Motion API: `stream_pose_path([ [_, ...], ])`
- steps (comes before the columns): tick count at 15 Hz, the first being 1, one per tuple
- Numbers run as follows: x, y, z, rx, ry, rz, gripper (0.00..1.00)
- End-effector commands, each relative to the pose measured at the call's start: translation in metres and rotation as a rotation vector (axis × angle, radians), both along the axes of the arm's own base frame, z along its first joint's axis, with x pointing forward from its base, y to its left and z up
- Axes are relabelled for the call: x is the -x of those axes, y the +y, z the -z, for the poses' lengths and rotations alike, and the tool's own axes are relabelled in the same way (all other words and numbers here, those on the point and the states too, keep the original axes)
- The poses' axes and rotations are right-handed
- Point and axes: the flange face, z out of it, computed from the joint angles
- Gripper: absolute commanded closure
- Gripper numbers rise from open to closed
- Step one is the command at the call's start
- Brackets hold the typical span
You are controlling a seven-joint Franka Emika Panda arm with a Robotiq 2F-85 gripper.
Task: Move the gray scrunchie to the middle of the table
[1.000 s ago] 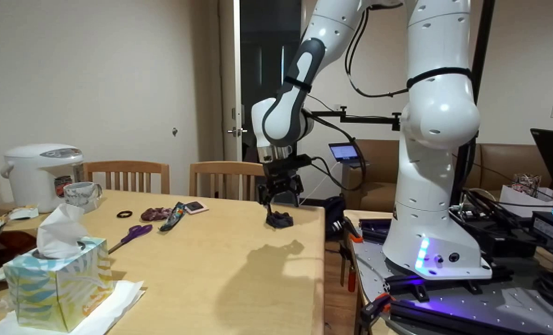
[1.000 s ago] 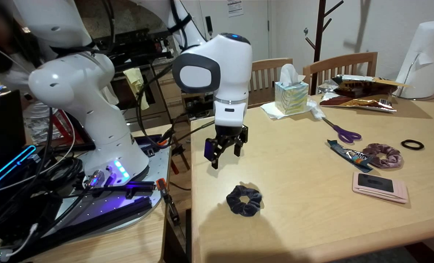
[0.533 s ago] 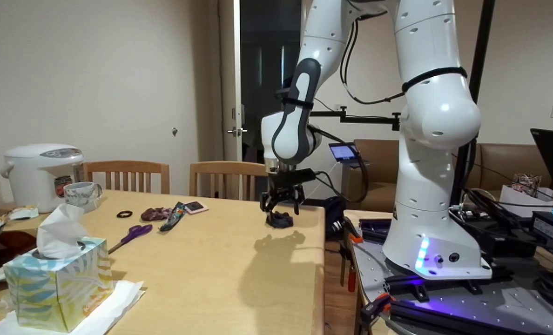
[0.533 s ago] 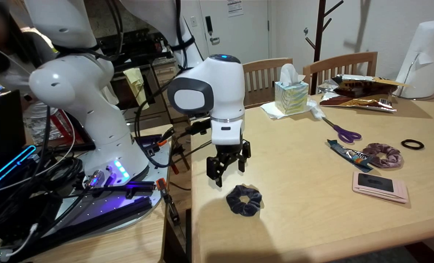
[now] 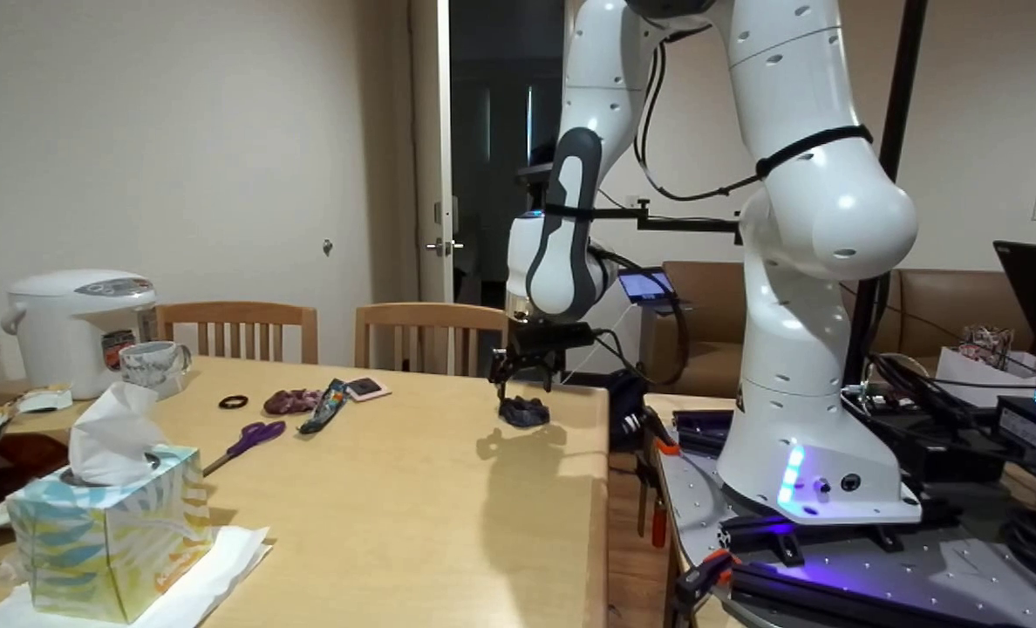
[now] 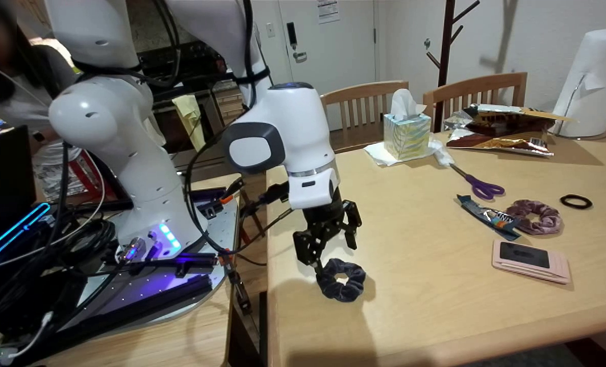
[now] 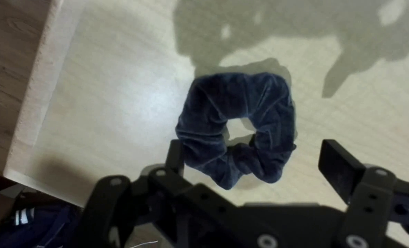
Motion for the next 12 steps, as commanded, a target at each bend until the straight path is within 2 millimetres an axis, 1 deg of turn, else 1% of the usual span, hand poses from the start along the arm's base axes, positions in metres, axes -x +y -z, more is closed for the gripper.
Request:
stream_pose_path([
  [1, -0.004, 0.025, -0.019, -0.043, -0.092, -0.064, 0.0],
  [3, -0.005, 0.057, -0.044, -0.098, -0.086, -0.112, 0.0],
  [4, -0.008, 0.075, -0.044, -0.138, -0.046, -0.113, 0.0],
  [5, -0.025, 0.085, -0.042, -0.185, -0.019, -0.125, 0.0],
  [6, -0.022, 0.087, -0.044, -0.234, 0.019, -0.119, 0.0],
  [7, -0.03, 0.086, -0.044, -0.286, 0.028, -0.116, 0.0],
  [8, -0.027, 0.092, -0.04, -0.222, 0.009, -0.098, 0.0],
  [9, -0.03, 0.095, -0.044, -0.252, 0.018, -0.105, 0.0],
  [12, -0.031, 0.088, -0.045, -0.255, 0.025, -0.105, 0.0],
])
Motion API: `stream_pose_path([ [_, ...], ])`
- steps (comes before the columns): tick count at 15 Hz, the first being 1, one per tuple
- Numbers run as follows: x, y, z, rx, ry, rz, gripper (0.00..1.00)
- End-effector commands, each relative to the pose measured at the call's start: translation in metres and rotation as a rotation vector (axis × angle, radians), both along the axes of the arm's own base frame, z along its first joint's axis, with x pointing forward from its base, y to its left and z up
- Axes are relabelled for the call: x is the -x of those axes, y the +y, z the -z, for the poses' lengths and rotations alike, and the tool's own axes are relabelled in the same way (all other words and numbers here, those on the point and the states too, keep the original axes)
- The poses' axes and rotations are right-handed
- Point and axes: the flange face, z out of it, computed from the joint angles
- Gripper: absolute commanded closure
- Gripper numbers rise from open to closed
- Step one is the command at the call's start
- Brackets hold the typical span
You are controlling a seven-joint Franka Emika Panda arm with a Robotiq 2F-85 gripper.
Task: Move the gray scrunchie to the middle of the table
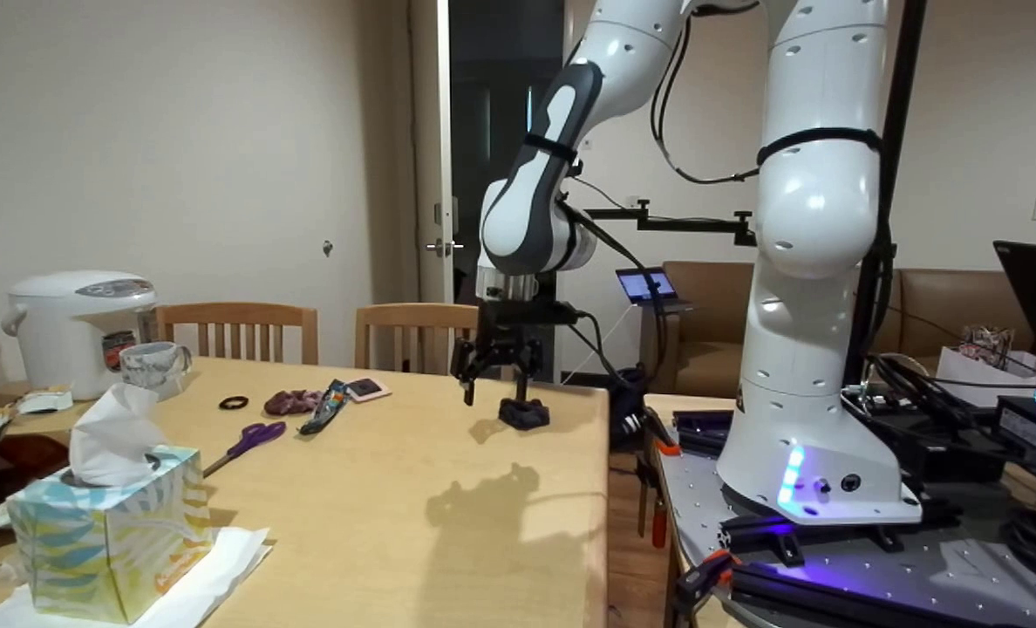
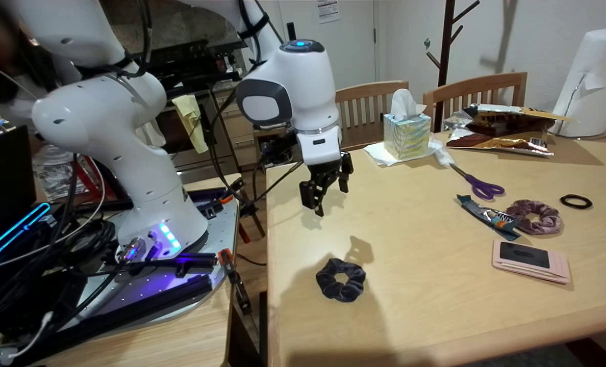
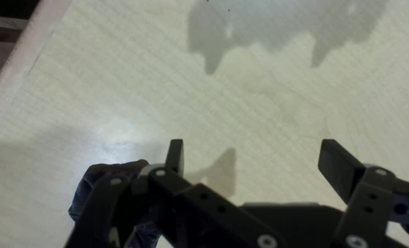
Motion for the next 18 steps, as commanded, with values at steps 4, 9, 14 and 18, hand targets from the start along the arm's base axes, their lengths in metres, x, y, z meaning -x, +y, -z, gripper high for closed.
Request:
stream_pose_path([
  [4, -0.001, -0.016, 0.006, 0.073, 0.061, -0.006, 0.0],
  [9, -0.013, -0.043, 0.001, 0.111, 0.146, -0.013, 0.0],
  [14, -0.033, -0.052, -0.002, 0.034, 0.182, -0.034, 0.0],
  [18, -0.038, -0.062, 0.017, -0.037, 0.235, -0.001, 0.0],
])
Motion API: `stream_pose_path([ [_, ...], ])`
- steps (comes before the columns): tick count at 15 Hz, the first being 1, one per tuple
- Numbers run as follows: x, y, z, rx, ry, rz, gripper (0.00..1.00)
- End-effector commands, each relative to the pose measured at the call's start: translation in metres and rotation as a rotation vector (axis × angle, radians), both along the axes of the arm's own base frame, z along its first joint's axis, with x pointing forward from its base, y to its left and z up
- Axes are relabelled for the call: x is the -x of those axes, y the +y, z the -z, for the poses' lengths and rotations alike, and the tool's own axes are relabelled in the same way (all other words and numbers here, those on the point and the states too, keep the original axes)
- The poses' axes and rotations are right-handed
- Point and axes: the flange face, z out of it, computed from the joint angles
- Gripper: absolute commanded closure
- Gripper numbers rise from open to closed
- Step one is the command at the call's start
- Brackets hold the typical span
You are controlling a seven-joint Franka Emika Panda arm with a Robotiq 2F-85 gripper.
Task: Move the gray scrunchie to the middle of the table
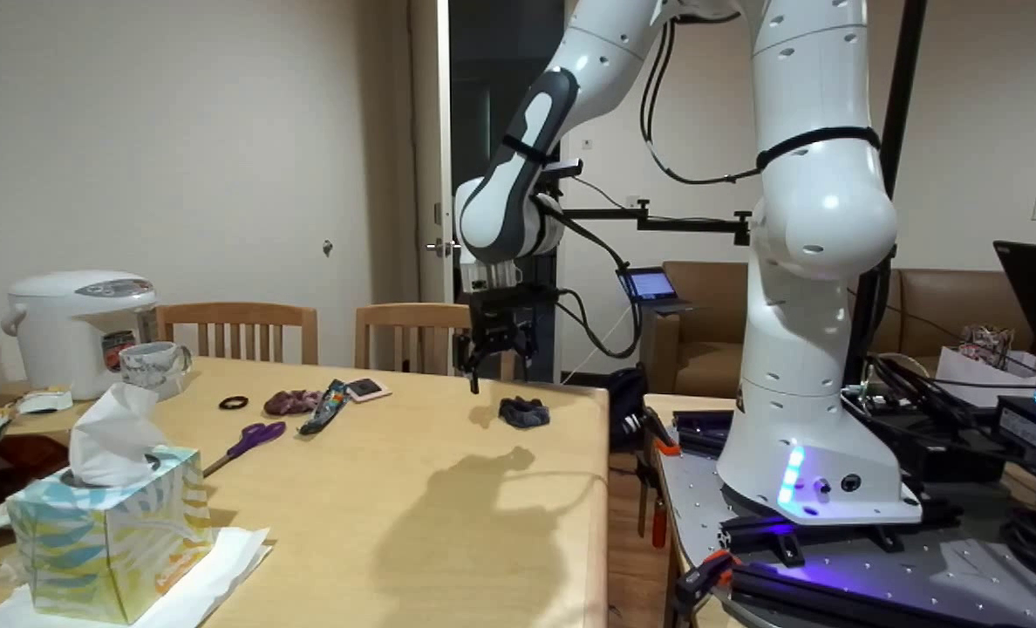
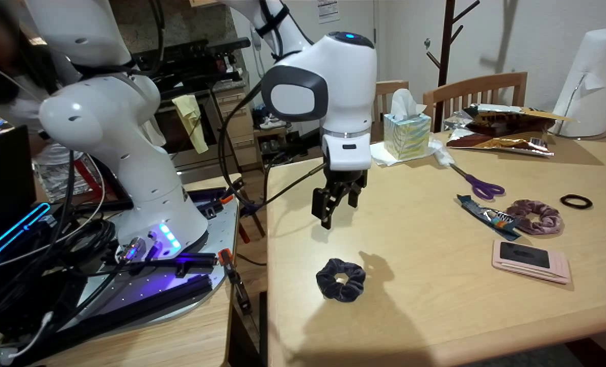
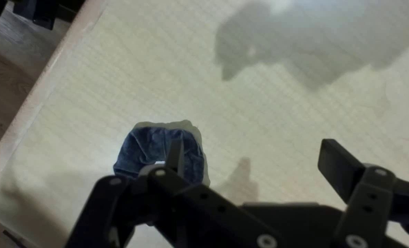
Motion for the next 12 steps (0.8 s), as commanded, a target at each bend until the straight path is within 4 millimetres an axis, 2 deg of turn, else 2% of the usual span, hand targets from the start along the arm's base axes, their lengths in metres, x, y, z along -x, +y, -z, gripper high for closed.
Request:
stream_pose_path([
  [1, -0.004, -0.011, 0.024, -0.053, 0.068, 0.027, 0.0],
  [8, 0.025, -0.028, 0.068, -0.069, 0.149, 0.116, 0.0],
  [12, 0.025, -0.034, 0.068, -0.033, 0.033, 0.054, 0.0],
])
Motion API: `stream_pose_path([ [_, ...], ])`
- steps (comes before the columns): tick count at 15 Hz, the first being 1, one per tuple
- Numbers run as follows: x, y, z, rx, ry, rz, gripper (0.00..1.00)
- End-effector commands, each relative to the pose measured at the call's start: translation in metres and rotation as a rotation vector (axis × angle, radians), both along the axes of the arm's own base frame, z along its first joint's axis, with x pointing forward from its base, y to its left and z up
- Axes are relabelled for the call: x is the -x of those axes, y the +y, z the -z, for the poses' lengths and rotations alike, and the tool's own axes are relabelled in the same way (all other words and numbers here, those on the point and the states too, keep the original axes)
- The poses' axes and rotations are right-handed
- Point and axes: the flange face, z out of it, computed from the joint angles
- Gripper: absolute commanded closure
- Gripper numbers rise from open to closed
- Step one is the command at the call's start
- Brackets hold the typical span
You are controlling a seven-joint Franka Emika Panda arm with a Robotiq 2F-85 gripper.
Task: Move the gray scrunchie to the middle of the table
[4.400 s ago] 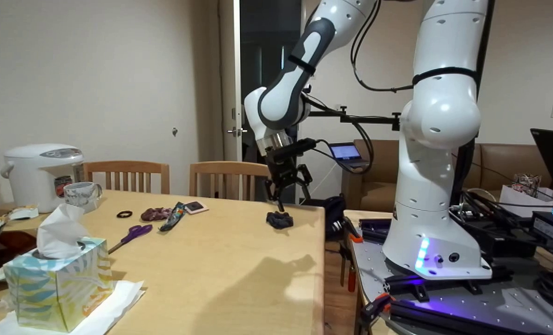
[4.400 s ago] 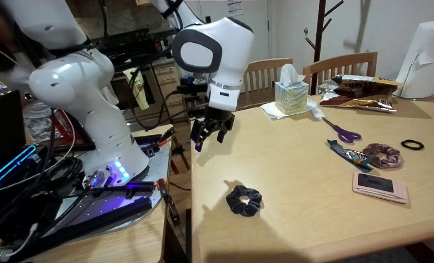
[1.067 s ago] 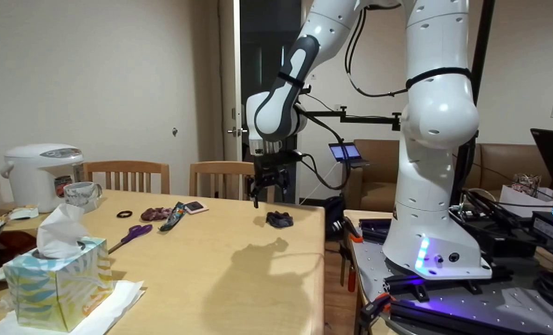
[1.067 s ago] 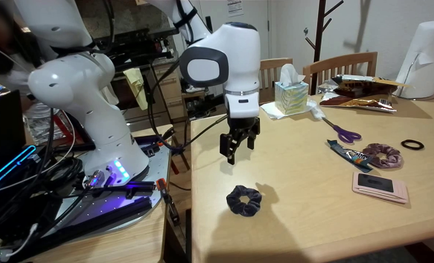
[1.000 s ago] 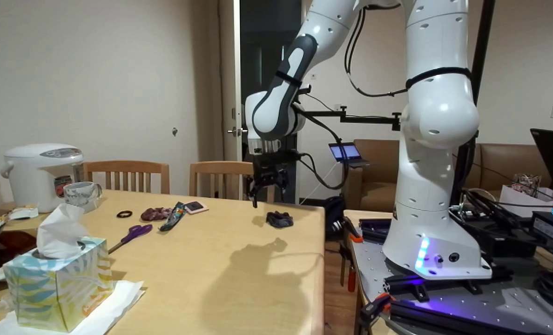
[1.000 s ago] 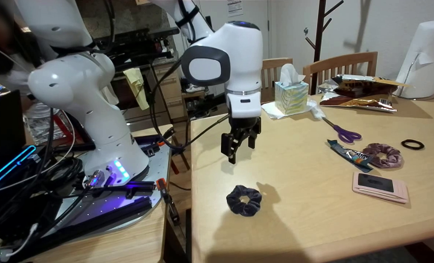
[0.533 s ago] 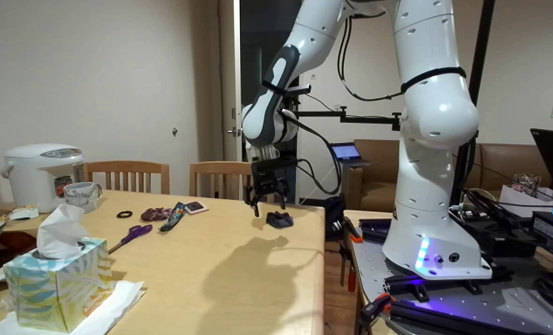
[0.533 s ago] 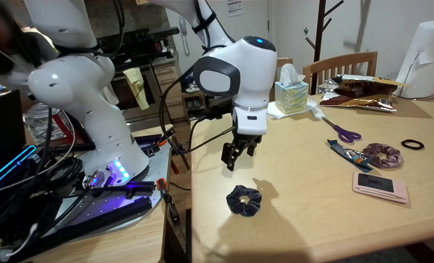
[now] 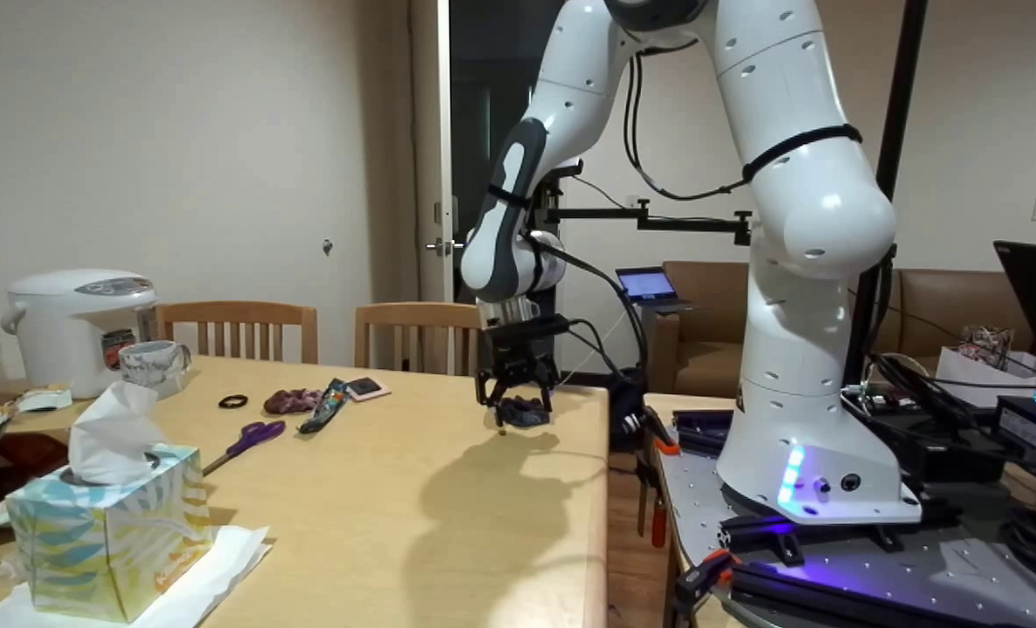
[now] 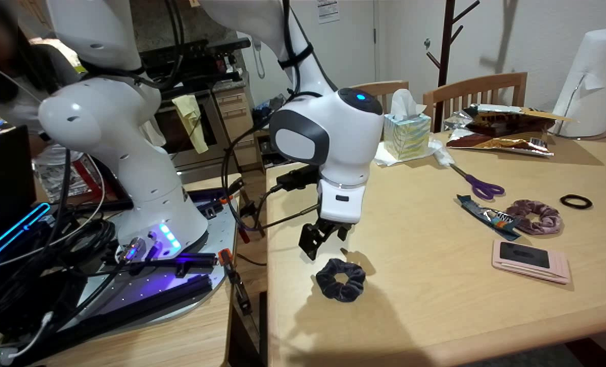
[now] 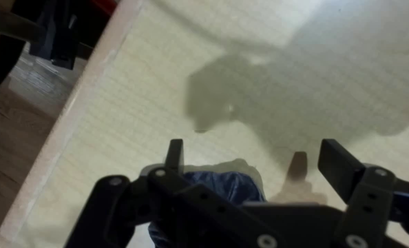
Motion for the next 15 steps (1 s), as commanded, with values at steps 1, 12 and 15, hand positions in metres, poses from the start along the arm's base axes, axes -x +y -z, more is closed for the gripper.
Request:
stream_pose_path([
  [1, 0.0, -0.006, -0.003, 0.037, -0.118, -0.093, 0.0],
  [12, 0.004, -0.014, 0.0, 0.045, -0.207, -0.325, 0.13],
  [15, 0.005, -0.017, 0.008, 0.034, -0.23, -0.362, 0.4],
])
